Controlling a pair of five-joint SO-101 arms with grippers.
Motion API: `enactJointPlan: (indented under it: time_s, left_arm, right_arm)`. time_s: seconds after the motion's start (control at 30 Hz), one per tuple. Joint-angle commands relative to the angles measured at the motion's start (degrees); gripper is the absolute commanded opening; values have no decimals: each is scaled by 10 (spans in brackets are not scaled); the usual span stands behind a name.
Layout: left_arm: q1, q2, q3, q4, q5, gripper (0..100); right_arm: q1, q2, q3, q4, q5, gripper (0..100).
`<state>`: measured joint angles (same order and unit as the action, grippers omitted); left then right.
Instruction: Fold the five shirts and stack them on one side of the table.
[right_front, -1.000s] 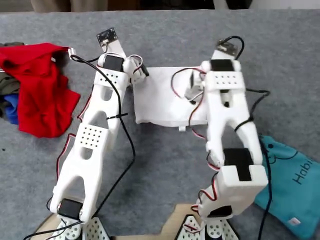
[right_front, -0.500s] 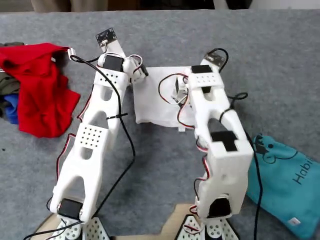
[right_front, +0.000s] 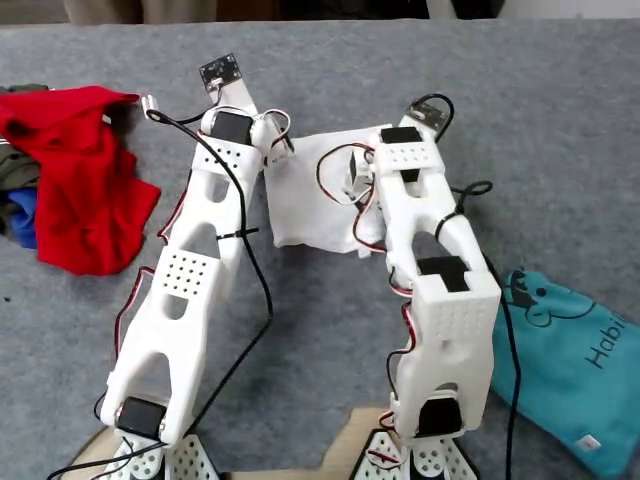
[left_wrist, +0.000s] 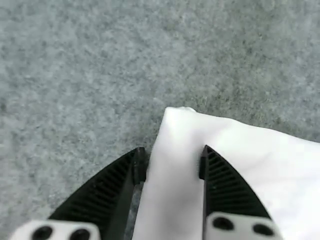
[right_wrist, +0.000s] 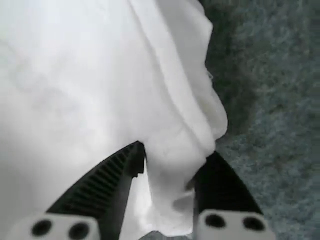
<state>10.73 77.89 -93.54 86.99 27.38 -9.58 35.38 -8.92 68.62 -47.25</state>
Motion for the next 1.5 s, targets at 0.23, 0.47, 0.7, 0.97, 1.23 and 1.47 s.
enactJointPlan:
  time_s: [0.23, 0.47, 0.7, 0.97, 1.23, 1.47]
  left_arm:
    - [14, -11, 16, -29, -27, 56]
    - [18, -16, -4, -20, -25, 18]
    - [38, -84, -24, -2, 0, 18]
    - [83, -170, -25, 38, 59, 18]
    - [189, -268, -25, 80, 85, 18]
    - [301, -320, -24, 80, 85, 18]
  right_arm:
    - [15, 14, -15, 5, 49, 1]
    - [33, 13, -67, 102, 62, 4]
    - [54, 3, -177, 244, 115, 4]
    - [166, -127, -251, 322, 161, 4]
    - [371, -341, -160, 336, 257, 4]
    - [594, -522, -1, 334, 367, 5]
